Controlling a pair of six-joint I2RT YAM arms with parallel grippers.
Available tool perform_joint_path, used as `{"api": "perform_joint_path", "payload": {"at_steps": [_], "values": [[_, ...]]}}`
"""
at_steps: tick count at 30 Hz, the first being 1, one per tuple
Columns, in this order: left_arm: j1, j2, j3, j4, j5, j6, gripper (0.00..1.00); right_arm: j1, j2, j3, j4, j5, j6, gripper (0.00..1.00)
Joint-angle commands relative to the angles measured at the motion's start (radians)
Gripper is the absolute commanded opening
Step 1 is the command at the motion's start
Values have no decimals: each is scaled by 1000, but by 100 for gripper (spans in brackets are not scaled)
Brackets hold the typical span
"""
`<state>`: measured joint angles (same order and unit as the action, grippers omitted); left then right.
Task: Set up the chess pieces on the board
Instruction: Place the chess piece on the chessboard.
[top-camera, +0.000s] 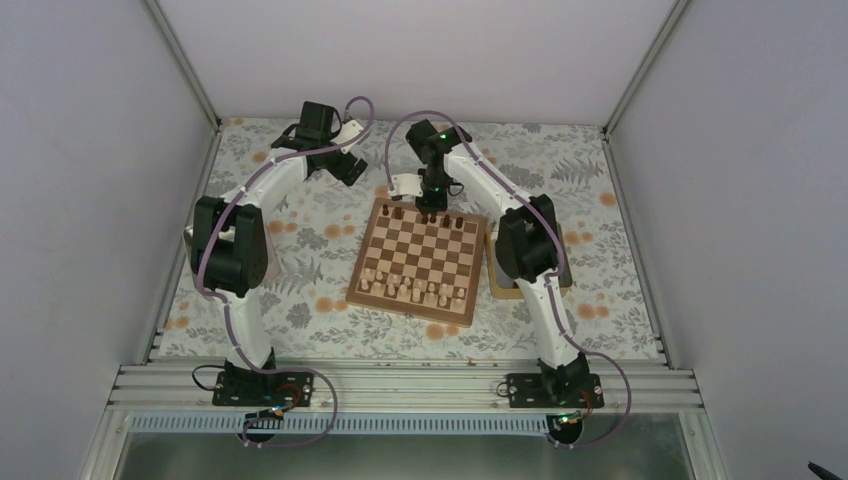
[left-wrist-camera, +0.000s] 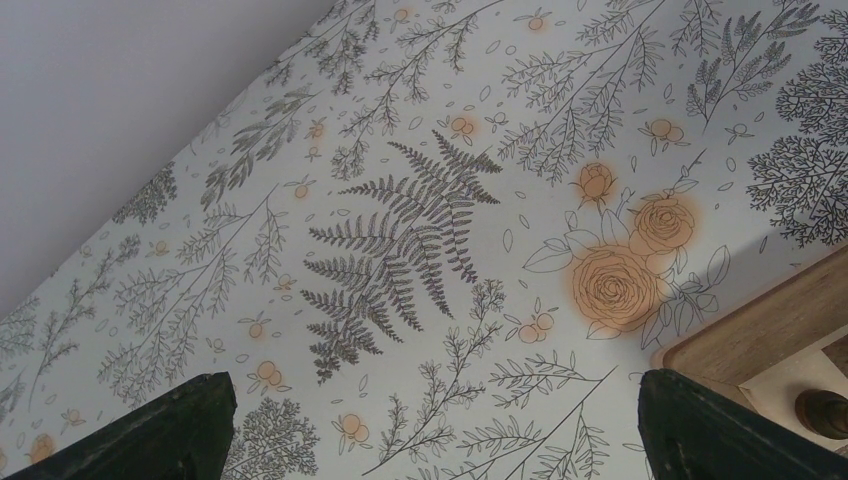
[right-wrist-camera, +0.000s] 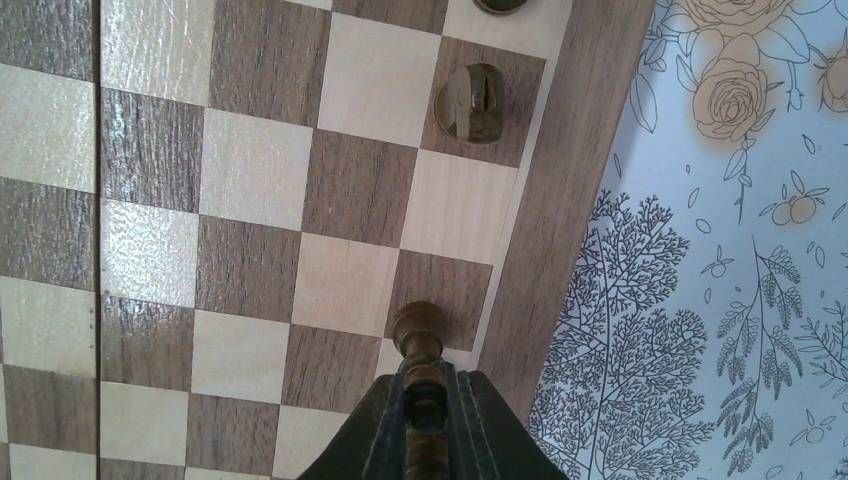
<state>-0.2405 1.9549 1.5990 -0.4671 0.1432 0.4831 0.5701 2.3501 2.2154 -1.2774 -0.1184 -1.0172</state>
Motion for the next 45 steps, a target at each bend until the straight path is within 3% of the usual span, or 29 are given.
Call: {"api": "perform_joint_path", "payload": {"at_steps": [1, 16, 45], "values": [[-6, -24, 9, -6, 18, 4, 100, 8, 19, 11, -10, -13, -11, 11], [-7, -23, 13, -7, 17, 4, 100, 8, 6, 52, -6, -21, -15, 5], [-7, -20, 9, -8, 18, 5, 100, 11, 31, 47, 22, -49, -20, 7]]}}
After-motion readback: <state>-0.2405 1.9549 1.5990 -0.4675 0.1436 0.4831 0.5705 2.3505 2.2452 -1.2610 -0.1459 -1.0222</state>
